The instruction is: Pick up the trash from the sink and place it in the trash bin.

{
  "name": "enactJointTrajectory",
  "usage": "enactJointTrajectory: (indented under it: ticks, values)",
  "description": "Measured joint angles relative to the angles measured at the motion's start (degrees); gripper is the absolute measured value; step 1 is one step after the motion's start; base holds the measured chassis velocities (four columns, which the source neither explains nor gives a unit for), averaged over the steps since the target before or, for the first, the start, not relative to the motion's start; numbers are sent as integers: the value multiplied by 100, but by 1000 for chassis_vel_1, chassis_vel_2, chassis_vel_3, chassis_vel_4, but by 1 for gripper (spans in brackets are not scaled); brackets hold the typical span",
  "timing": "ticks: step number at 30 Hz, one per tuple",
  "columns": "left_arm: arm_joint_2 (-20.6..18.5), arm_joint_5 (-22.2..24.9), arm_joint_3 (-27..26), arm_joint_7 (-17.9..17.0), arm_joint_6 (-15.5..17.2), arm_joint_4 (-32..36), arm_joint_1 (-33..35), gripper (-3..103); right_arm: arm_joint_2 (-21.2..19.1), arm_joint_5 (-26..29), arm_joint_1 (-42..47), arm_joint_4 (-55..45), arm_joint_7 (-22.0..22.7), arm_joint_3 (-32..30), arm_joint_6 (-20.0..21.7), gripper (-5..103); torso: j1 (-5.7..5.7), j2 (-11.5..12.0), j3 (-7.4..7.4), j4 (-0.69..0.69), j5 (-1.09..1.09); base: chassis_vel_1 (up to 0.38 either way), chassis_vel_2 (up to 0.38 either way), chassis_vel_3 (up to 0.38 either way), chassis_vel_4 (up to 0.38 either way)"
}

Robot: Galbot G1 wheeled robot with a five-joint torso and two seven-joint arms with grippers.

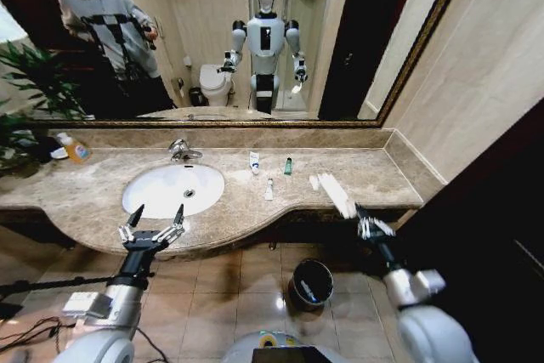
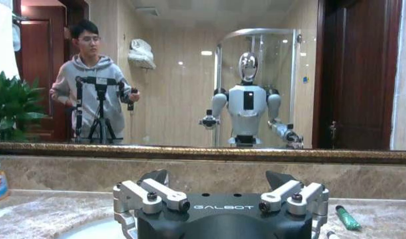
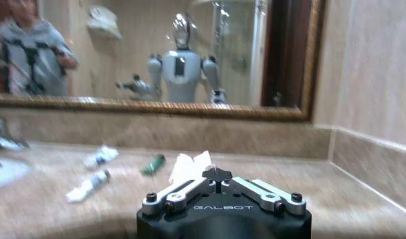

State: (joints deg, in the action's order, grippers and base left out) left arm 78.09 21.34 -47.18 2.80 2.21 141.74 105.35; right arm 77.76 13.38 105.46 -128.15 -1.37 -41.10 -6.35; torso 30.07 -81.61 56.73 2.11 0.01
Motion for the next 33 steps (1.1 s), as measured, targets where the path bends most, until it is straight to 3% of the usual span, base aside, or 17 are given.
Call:
enactJointTrajectory:
  ticks: [10,18,21,33]
  values:
    - [0,0,0,0,0,0,0,100,745,-774,-62,1349,-118,246,-664,0,1,1,1,1,-1,0,0,0,0]
    - [0,0,0,0,0,0,0,100,770,-1157,-113,2771,-206,396,-1102,0,1,1,1,-1,-1,0,0,0,0]
    - [0,0,0,0,0,0,0,100,896,-1613,-572,3759,-173,394,-1456,0,1,1,1,0,0,0,0,0,0]
    - [0,0,0,0,0,0,0,100,890,-2037,-1725,5797,-146,390,-1741,0,2,2,1,1,0,0,0,0,0]
